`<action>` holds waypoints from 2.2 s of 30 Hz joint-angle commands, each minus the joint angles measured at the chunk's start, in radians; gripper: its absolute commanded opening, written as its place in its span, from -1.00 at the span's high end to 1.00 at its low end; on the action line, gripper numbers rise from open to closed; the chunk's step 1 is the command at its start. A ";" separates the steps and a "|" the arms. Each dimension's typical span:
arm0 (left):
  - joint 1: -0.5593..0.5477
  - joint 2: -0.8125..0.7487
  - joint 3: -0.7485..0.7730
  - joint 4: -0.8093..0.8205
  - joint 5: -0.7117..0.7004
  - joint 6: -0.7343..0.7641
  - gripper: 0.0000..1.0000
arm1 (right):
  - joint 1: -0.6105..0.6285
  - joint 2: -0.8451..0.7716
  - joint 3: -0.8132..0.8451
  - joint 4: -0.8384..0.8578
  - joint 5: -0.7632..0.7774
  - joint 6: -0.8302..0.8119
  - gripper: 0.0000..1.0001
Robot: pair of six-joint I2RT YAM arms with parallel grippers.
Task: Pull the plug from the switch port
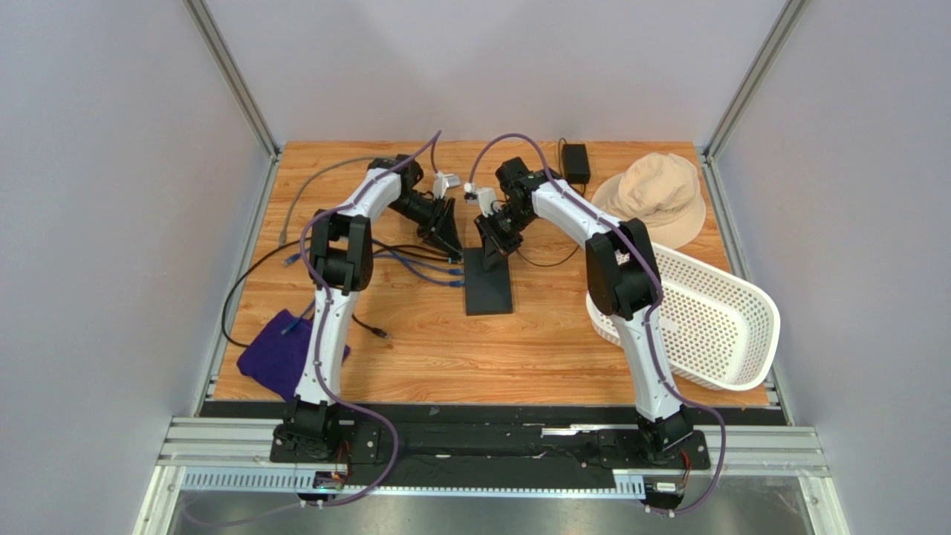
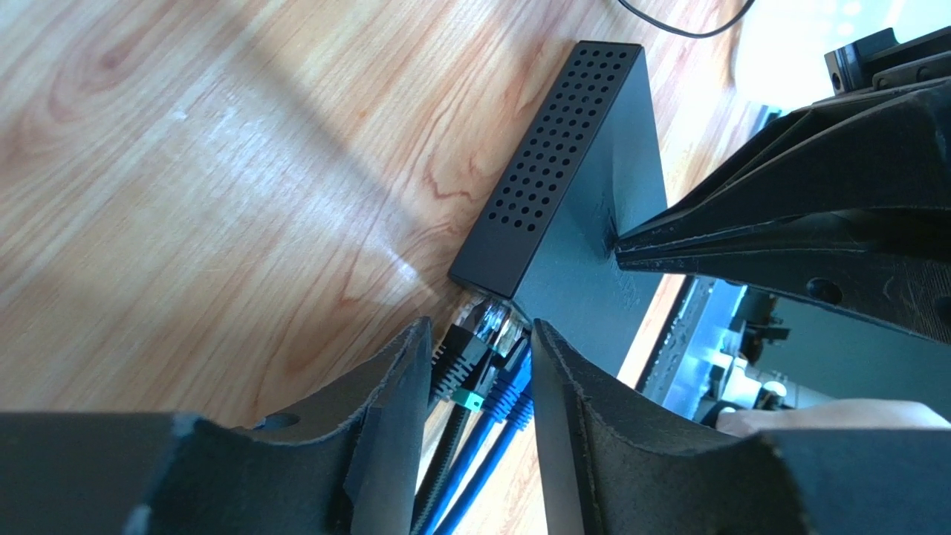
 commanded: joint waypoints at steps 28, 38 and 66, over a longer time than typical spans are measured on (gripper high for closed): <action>-0.070 0.081 0.048 -0.154 0.164 0.125 0.59 | 0.004 0.014 -0.067 -0.015 0.052 -0.024 0.75; -0.057 0.090 0.036 -0.127 0.209 0.076 1.00 | 0.007 0.000 -0.086 -0.018 0.060 -0.029 0.75; -0.041 -0.009 -0.064 -0.188 0.112 0.203 1.00 | 0.008 -0.001 -0.100 -0.021 0.070 -0.044 0.74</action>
